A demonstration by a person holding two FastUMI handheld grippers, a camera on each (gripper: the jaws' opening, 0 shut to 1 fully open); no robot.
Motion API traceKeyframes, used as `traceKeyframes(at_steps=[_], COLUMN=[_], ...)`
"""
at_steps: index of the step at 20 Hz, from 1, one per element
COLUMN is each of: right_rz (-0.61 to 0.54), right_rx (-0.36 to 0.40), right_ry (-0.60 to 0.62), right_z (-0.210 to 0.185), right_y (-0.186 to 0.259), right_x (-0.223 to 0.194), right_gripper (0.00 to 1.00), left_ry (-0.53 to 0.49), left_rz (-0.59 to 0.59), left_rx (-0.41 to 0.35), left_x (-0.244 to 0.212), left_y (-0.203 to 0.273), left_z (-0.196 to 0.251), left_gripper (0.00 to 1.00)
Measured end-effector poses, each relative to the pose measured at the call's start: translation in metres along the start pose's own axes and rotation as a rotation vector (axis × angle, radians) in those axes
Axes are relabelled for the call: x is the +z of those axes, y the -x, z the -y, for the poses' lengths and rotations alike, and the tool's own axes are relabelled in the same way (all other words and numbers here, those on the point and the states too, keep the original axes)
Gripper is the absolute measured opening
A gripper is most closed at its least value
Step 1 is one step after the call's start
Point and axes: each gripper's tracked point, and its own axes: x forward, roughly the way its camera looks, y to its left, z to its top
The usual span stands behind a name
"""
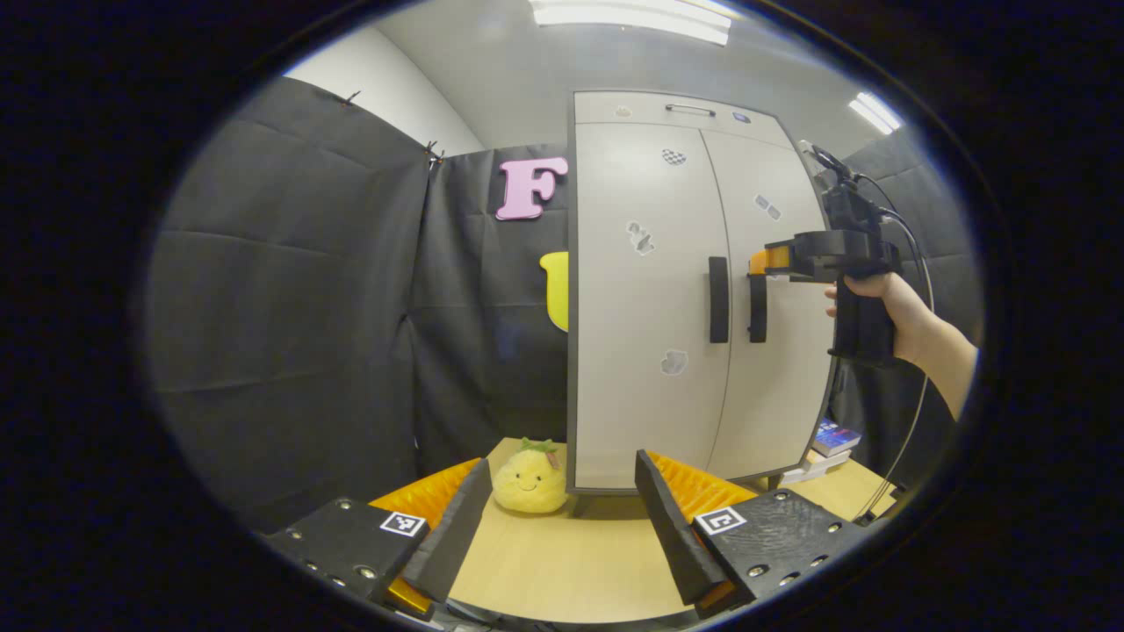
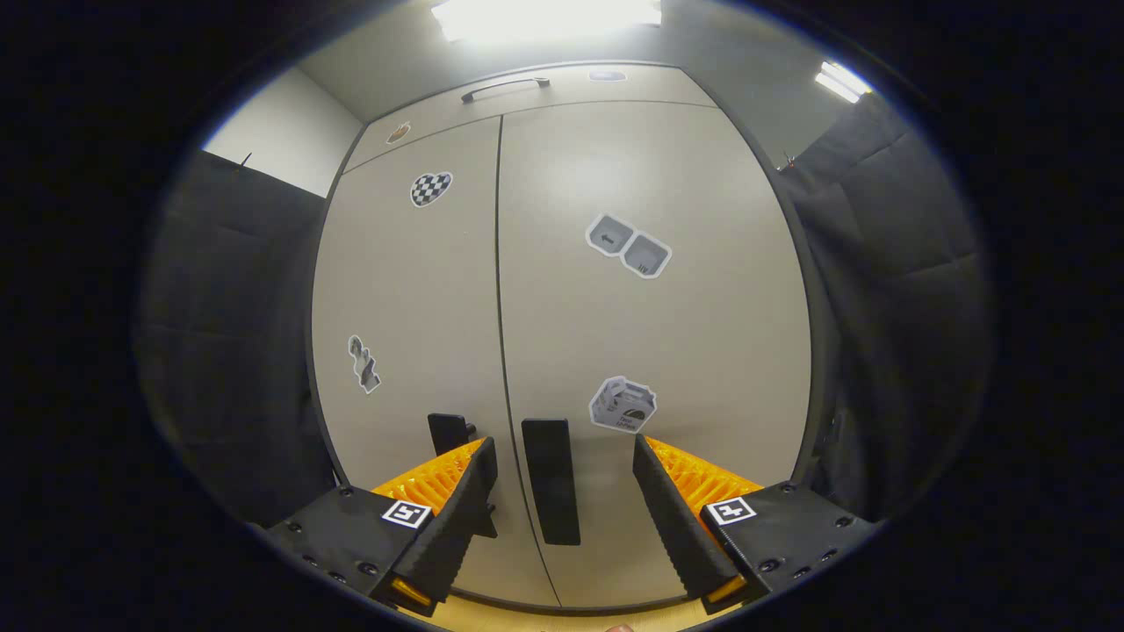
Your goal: Open the right door of the double-door shoe cabinet with the right hand, and open the left door with the left hand.
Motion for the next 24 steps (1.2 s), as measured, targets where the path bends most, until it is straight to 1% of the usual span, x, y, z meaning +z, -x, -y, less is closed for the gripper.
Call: traceKeyframes(at_steps=[1,3,6,7,8,9,10,11,12,13,14,15,16,18,19,20,22,23,24], right_rz=[-0.015,-0.045,-0.082,-0.092,-0.103,-0.114,-0.127,-0.139,-0.135,-0.136,-0.134,-0.128,-0.126,-0.129,-0.138,-0.150,-0.152,-0.152,-0.150], right_rx=[-0.007,-0.014,-0.024,-0.033,-0.040,-0.039,-0.024,-0.023,-0.027,-0.028,-0.033,-0.034,-0.026,0.017,0.043,0.063,0.078,0.082,0.086], right_ry=[0.004,0.014,0.020,0.019,0.014,0.006,-0.010,-0.016,-0.014,-0.008,0.000,0.001,0.005,0.003,0.001,-0.002,0.009,0.017,0.020], right_z=[-0.001,-0.003,-0.003,-0.001,0.000,0.000,-0.003,-0.003,-0.003,-0.002,-0.001,-0.001,-0.001,-0.002,-0.002,-0.002,-0.003,-0.003,-0.003], right_y=[-0.005,-0.015,-0.025,-0.028,-0.031,-0.033,-0.035,-0.034,-0.041,-0.037,-0.037,-0.037,-0.036,-0.033,-0.040,-0.033,-0.033,-0.031,-0.029], right_x=[-0.006,-0.017,-0.031,-0.035,-0.038,-0.041,-0.044,-0.046,-0.046,-0.046,-0.046,-0.046,-0.046,-0.045,-0.049,-0.048,-0.047,-0.048,-0.048], right_gripper=[0.98,0.98,0.98,0.87,0.82,0.70,0.61,0.46,0.34,0.38,0.38,0.30,0.30,0.21,0.11,0.09,0.07,0.10,0.10], left_ry=[0.008,0.028,0.021,0.015,0.009,0.007,0.009,0.013,0.014,0.011,0.006,0.000,-0.006,-0.011,-0.010,-0.007,-0.002,0.000,0.004], left_rz=[-0.010,-0.018,-0.031,-0.034,-0.035,-0.038,-0.040,-0.038,-0.039,-0.043,-0.046,-0.048,-0.046,-0.037,-0.033,-0.033,-0.035,-0.034,-0.032], left_rx=[0.012,0.028,0.046,0.051,0.055,0.054,0.046,0.039,0.032,0.027,0.022,0.017,0.010,-0.005,-0.012,-0.019,-0.030,-0.034,-0.036], left_x=[-0.004,-0.006,-0.010,-0.011,-0.011,-0.012,-0.013,-0.014,-0.014,-0.016,-0.015,-0.016,-0.014,-0.011,-0.010,-0.010,-0.010,-0.010,-0.008], left_y=[-0.001,-0.003,-0.009,-0.011,-0.013,-0.014,-0.016,-0.016,-0.018,-0.018,-0.020,-0.020,-0.021,-0.021,-0.020,-0.020,-0.019,-0.018,-0.017], left_z=[-0.005,-0.013,-0.024,-0.027,-0.029,-0.029,-0.027,-0.025,-0.023,-0.021,-0.019,-0.017,-0.013,-0.006,-0.003,0.000,0.008,0.011,0.014], left_gripper=[0.94,0.95,0.95,0.95,0.95,0.94,0.95,0.94,0.94,0.94,0.94,0.94,0.94,0.94,0.94,0.94,0.94,0.94,0.94])
